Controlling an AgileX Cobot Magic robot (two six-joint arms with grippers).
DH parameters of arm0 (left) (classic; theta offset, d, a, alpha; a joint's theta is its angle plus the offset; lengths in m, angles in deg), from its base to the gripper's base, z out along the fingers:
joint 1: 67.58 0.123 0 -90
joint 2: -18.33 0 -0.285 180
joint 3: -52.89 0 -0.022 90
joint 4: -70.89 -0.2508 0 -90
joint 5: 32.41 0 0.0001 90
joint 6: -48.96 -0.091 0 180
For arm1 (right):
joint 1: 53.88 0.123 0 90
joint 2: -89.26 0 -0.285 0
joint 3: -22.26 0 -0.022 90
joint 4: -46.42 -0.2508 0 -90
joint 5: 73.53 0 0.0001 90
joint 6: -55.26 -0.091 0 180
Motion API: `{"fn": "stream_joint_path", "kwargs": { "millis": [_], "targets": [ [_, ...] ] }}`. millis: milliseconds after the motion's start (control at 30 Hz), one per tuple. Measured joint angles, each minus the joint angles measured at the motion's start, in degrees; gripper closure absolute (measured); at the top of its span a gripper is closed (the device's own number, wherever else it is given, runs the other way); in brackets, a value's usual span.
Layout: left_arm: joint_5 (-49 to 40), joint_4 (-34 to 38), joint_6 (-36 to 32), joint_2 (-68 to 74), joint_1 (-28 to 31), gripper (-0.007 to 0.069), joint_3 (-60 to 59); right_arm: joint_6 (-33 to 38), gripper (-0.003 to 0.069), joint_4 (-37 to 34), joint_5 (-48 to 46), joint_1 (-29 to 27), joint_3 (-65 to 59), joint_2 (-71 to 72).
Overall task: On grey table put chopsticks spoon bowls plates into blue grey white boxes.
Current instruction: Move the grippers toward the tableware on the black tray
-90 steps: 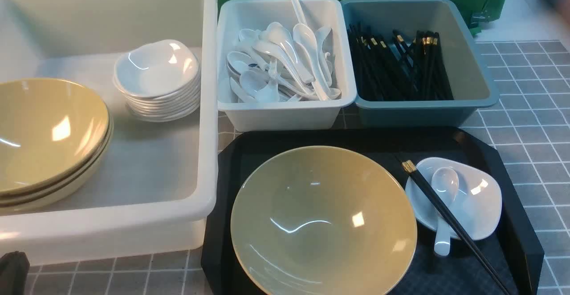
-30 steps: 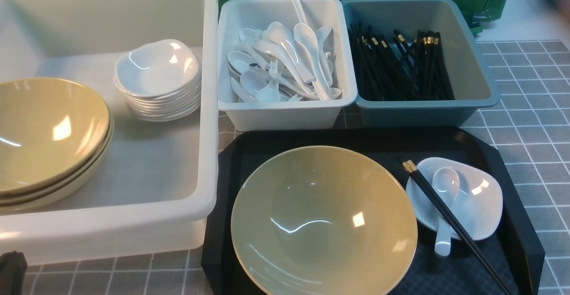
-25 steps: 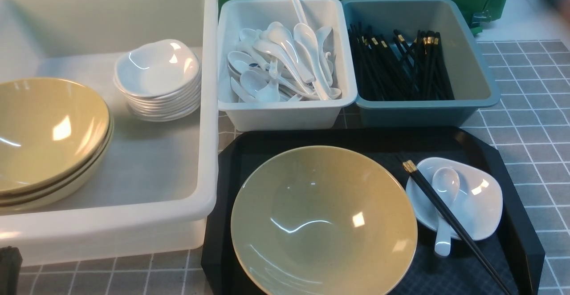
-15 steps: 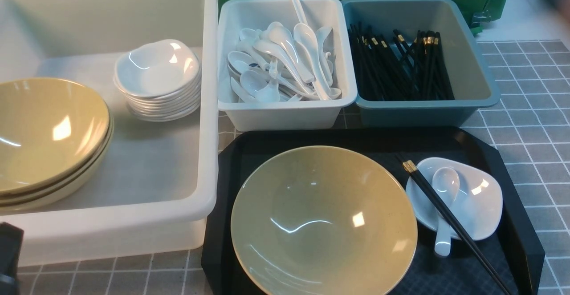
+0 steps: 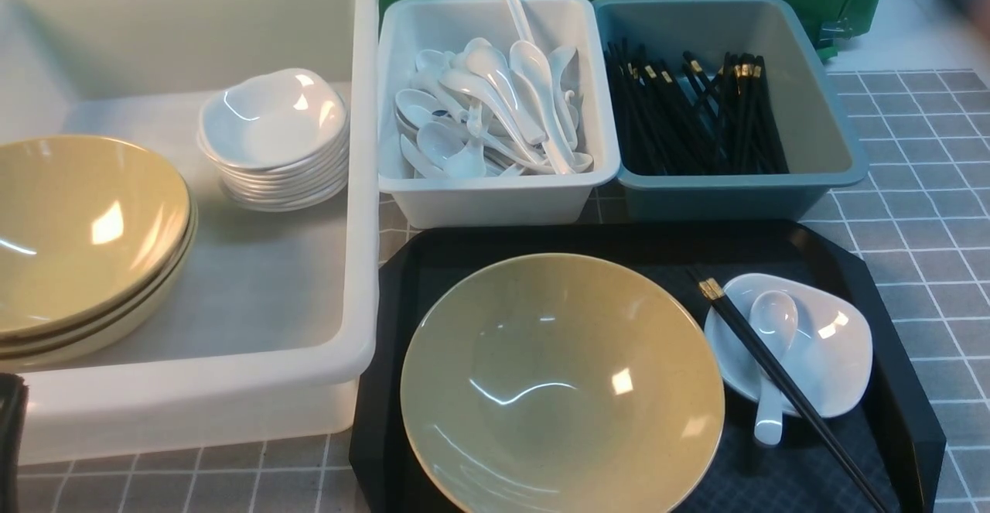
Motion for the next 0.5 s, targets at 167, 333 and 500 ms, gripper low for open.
{"fn": "stream_joint_path", "kwargs": {
  "millis": [167,333,500],
  "targets": [
    [-5.39,-9.70,-12.71,0.20,-1.15,0.0633,9.91,16.55,0.0439,-0.13,0.03,3.82,5.09,-0.18],
    [-17.39,-19.41,-21.79,9.65,-1.29,0.0633,23.05,31.35,0.0569,0.00,0.12,7.21,16.90,-8.68],
    [-37.17,-30.30,-26.96,28.58,-1.29,0.0633,39.21,52.36,0.0627,0.12,-8.78,8.45,34.77,-28.81]
  ]
}}
